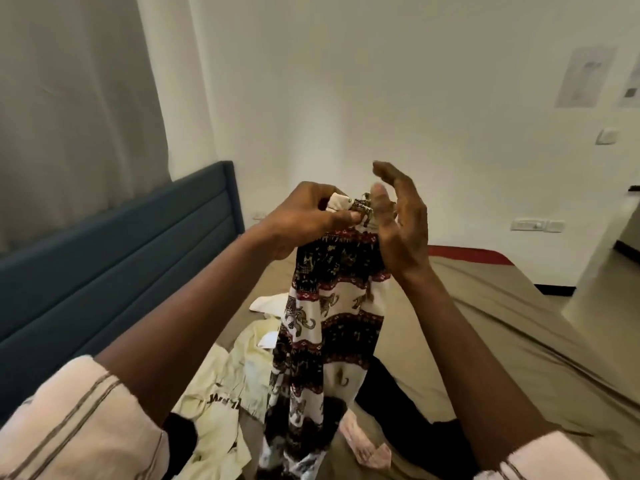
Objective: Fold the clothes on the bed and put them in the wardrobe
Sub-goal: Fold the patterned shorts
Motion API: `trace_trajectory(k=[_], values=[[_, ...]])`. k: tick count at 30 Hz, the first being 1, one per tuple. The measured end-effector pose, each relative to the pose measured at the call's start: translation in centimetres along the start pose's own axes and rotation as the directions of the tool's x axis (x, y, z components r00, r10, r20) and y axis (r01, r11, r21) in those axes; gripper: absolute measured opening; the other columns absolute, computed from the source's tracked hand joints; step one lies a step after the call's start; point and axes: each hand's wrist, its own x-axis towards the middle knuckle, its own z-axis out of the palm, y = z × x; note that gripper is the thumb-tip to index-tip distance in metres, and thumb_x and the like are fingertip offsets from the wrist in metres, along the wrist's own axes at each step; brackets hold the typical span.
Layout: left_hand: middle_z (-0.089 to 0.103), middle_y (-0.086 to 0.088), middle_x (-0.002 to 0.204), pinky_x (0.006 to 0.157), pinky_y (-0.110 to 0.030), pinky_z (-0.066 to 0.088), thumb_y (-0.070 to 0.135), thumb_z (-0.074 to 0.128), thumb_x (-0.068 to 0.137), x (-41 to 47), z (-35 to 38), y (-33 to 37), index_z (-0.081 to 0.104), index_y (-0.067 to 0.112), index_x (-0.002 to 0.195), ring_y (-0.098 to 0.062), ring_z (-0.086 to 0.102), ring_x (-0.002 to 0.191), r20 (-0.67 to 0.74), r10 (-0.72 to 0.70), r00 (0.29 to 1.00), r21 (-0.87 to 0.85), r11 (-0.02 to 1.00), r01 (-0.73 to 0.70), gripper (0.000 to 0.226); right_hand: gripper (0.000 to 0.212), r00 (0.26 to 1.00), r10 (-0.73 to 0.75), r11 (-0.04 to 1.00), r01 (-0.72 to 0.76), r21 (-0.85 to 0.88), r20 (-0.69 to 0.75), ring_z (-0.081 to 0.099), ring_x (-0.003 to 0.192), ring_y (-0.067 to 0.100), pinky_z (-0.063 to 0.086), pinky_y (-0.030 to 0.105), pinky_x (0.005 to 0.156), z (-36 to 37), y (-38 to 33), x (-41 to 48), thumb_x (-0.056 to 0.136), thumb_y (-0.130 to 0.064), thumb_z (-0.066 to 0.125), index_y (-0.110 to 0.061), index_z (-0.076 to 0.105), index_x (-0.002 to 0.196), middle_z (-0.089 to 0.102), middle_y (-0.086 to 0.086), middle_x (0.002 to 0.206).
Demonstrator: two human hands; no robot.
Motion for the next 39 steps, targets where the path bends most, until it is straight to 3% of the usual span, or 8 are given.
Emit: trace_trajectory(k=[6, 12, 16, 21, 24, 29, 32, 39], values=[[0.071, -0.029, 0.106, 0.093, -0.055, 0.058, 0.017, 0.079, 0.090, -2.3, 2.5, -3.0, 0.064, 0.004, 0.115, -0.033, 0.073, 0.093, -0.106, -0.044, 0.993, -0.182, 0.983, 0.024, 0.032, 0.041, 0.992, 0.067, 0.998, -0.065, -0.023, 0.103, 0.057, 0.058, 0.005, 0.046, 0.034, 0.056, 1.6, -0.5, -2.6, 0.103, -0.055, 0.045, -0.035, 0.060, 0.070, 0.060, -0.014, 0.061], [0.062, -0.010, 0.078, 0.063, -0.038, 0.050, 0.051, 0.064, 0.097, -10.6, 6.4, -13.0, 0.058, 0.004, 0.088, -0.019, 0.057, 0.066, -0.528, -0.218, 0.821, -0.178, 0.973, 0.144, 0.048, 0.066, 0.978, 0.180, 0.984, -0.178, -0.030, 0.105, 0.034, 0.044, 0.008, 0.028, 0.031, 0.050, 2.9, 0.5, -5.0, 0.101, -0.059, 0.053, -0.017, 0.043, 0.051, 0.039, -0.005, 0.044], [0.070, -0.006, 0.070, 0.070, -0.035, 0.046, 0.063, 0.050, 0.094, -19.1, 10.1, -21.5, 0.068, 0.004, 0.074, -0.020, 0.060, 0.062, -0.143, -0.573, 0.807, -0.262, 0.808, 0.527, 0.065, 0.065, 0.975, 0.203, 0.977, -0.195, -0.086, 0.091, 0.030, 0.043, 0.009, 0.026, 0.028, 0.050, 3.2, 0.1, -5.6, 0.100, -0.058, 0.055, -0.020, 0.035, 0.051, 0.033, -0.009, 0.044], [0.067, 0.002, 0.133, 0.110, -0.048, 0.045, 0.069, 0.043, 0.094, -18.5, 12.7, -26.1, 0.068, 0.021, 0.129, -0.025, 0.060, 0.129, -0.011, -0.714, 0.700, -0.359, 0.656, 0.664, 0.065, 0.066, 0.971, 0.212, 0.977, -0.208, -0.047, 0.109, 0.030, 0.042, 0.009, 0.028, 0.028, 0.051, 3.9, -1.8, -4.5, 0.100, -0.055, 0.057, -0.024, 0.031, 0.049, 0.032, -0.012, 0.040], [0.054, 0.005, 0.144, 0.120, -0.052, 0.034, 0.071, 0.039, 0.100, -15.5, 12.9, -26.2, 0.052, 0.027, 0.147, -0.024, 0.048, 0.139, 0.095, -0.699, 0.709, -0.586, 0.537, 0.607, 0.066, 0.066, 0.975, 0.193, 0.981, -0.190, -0.036, 0.111, 0.028, 0.043, 0.009, 0.029, 0.029, 0.052, 4.0, -2.5, -3.7, 0.100, -0.056, 0.057, -0.024, 0.030, 0.049, 0.030, -0.012, 0.041], [0.077, -0.010, 0.106, 0.088, -0.028, 0.056, 0.026, 0.057, 0.100, -13.0, 10.6, -25.0, 0.079, 0.008, 0.104, -0.024, 0.074, 0.101, 0.152, -0.622, 0.768, -0.907, 0.220, 0.358, 0.029, 0.066, 0.972, 0.231, 0.973, -0.230, -0.011, 0.047, 0.025, 0.047, 0.009, 0.027, 0.030, 0.055, 3.0, -2.0, -2.8, 0.099, -0.059, 0.057, -0.022, 0.030, 0.052, 0.027, -0.011, 0.046], [0.074, -0.015, 0.103, 0.100, -0.043, 0.055, 0.014, 0.068, 0.091, -12.0, 8.4, -25.5, 0.072, 0.000, 0.108, -0.030, 0.073, 0.093, 0.163, -0.625, 0.763, -0.937, 0.144, 0.318, 0.023, 0.066, 0.963, 0.271, 0.962, -0.271, -0.020, -0.009, 0.025, 0.048, 0.011, 0.028, 0.031, 0.055, 1.6, -0.5, -2.6, 0.098, -0.061, 0.056, -0.022, 0.030, 0.052, 0.027, -0.007, 0.048], [0.064, -0.013, 0.113, 0.060, -0.028, 0.060, 0.001, 0.067, 0.093, -8.2, -1.9, -22.3, 0.063, 0.009, 0.127, -0.016, 0.067, 0.085, -0.250, -0.580, 0.775, -0.800, 0.574, 0.172, 0.035, 0.070, 0.902, 0.399, 0.887, -0.425, -0.181, -0.166, 0.023, 0.044, 0.008, 0.027, 0.031, 0.056, -1.3, 3.2, -1.9, 0.091, -0.075, 0.054, -0.022, 0.030, 0.054, 0.028, -0.008, 0.045]])
